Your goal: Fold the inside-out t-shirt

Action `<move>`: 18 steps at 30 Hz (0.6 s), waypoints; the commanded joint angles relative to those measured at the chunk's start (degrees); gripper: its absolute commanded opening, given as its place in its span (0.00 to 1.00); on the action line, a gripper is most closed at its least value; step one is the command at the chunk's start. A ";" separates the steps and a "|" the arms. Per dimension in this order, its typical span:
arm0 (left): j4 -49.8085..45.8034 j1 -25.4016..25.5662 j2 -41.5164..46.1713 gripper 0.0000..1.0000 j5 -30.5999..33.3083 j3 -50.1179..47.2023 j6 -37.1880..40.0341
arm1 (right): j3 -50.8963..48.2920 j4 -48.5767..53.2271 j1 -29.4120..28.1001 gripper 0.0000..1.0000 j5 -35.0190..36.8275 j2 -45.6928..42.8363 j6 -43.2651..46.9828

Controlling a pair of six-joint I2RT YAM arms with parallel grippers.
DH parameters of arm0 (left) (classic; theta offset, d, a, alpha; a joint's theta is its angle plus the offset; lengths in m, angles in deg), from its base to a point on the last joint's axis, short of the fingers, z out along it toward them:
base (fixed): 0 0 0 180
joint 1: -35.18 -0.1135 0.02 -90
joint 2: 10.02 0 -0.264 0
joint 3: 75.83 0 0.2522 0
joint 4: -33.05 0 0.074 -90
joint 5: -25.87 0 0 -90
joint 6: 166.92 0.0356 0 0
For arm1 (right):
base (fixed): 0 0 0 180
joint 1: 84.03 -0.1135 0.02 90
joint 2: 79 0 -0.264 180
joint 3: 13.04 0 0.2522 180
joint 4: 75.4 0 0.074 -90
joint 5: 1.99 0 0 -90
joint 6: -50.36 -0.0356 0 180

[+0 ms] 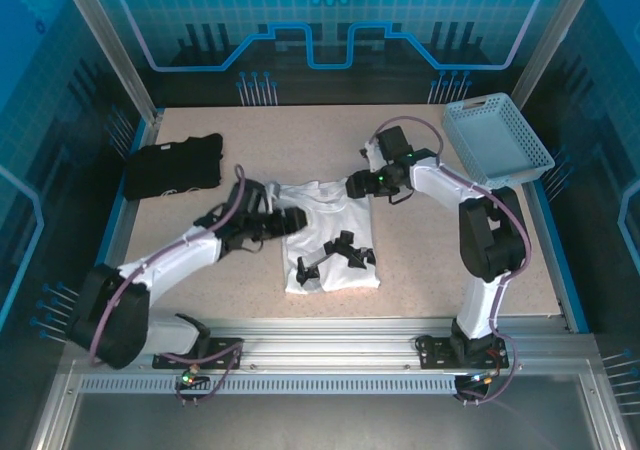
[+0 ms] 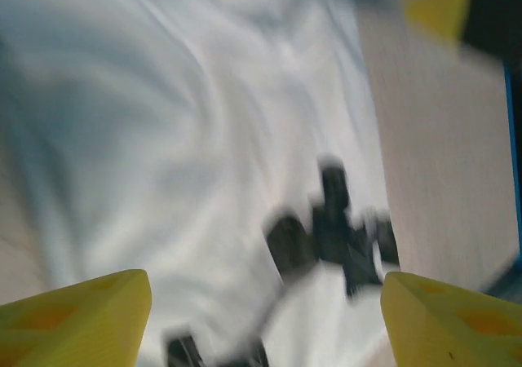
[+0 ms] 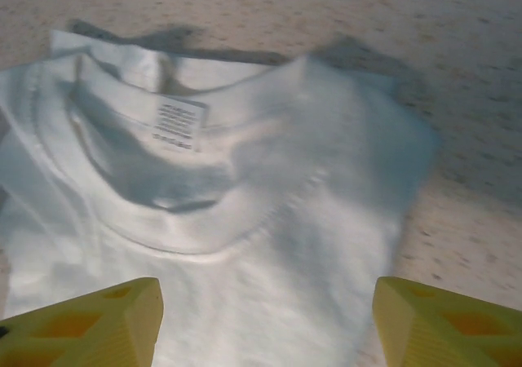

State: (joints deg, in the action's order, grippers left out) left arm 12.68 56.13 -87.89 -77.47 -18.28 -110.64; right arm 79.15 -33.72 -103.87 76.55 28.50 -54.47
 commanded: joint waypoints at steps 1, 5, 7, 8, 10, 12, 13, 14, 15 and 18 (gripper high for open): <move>-3.68 -4.16 -7.42 0.77 3.69 5.91 4.46 | 1.50 1.70 0.98 0.81 1.09 1.83 -0.14; -5.81 -5.80 -16.39 0.79 3.56 12.54 7.93 | 7.94 4.45 1.60 0.91 0.41 8.22 -0.02; -6.60 -5.92 -20.32 0.80 2.61 15.66 9.27 | 10.87 5.64 1.00 0.92 -0.22 11.37 0.23; -6.82 -5.92 -21.82 0.81 2.29 16.65 9.49 | 11.74 5.92 0.72 0.92 -0.33 12.30 0.25; -6.32 -5.91 -24.65 0.82 1.28 18.32 9.80 | 13.53 6.60 0.04 0.92 -0.26 14.43 0.33; -6.85 -5.83 -27.40 0.83 -0.26 20.27 10.15 | 15.09 7.36 -0.41 0.92 -0.56 16.48 0.09; -6.79 -5.83 -28.48 0.83 -1.08 20.68 10.16 | 15.65 7.57 -0.62 0.92 -0.90 17.30 -0.02; -6.48 -5.75 -29.05 0.83 -1.76 20.81 10.16 | 15.88 7.78 -0.83 0.91 -0.97 17.84 -0.07; -5.84 -5.66 -29.56 0.82 -2.57 20.64 10.08 | 15.96 7.80 -1.15 0.90 -1.45 18.23 0.02; -4.15 -5.23 -30.81 0.80 -4.55 20.03 9.81 | 15.60 7.09 -2.64 0.85 -2.73 18.52 -0.10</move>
State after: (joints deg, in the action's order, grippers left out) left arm 8.05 50.64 -117.02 -77.45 0.91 -102.01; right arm 93.86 -28.41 -104.26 76.90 45.22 -54.60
